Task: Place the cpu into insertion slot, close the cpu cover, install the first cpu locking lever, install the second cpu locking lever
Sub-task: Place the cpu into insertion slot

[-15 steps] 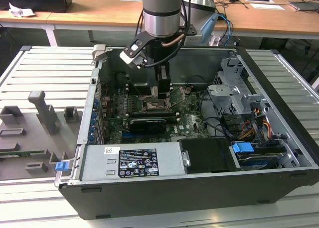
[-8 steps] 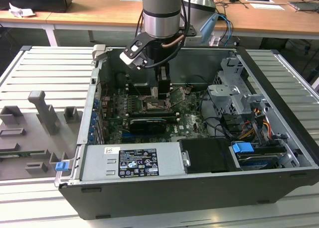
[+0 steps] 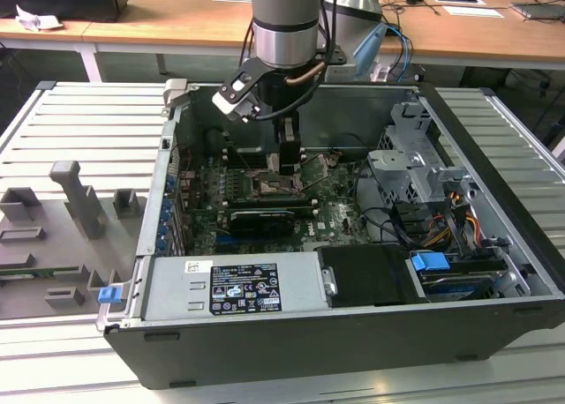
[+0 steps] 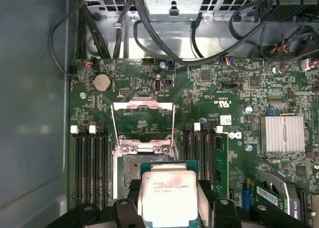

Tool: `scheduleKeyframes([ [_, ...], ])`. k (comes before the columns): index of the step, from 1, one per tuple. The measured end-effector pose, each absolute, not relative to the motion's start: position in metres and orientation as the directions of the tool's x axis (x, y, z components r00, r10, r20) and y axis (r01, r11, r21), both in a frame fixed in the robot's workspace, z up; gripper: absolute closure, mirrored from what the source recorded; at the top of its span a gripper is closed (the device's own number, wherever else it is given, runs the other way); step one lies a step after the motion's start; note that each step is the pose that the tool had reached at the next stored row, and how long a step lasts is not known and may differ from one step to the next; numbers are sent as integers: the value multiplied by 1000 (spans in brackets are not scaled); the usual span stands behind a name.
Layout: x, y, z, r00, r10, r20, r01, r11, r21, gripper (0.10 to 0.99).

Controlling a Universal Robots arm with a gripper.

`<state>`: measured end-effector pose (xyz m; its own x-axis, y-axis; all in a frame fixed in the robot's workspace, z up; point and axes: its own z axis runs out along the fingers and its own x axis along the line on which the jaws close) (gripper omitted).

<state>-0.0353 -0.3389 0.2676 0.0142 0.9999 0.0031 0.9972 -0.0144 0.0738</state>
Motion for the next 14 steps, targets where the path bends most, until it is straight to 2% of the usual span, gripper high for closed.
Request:
scheduleKeyframes([
  [14,-36,-338,260,18,1000,3,997,-18,72,557],
])
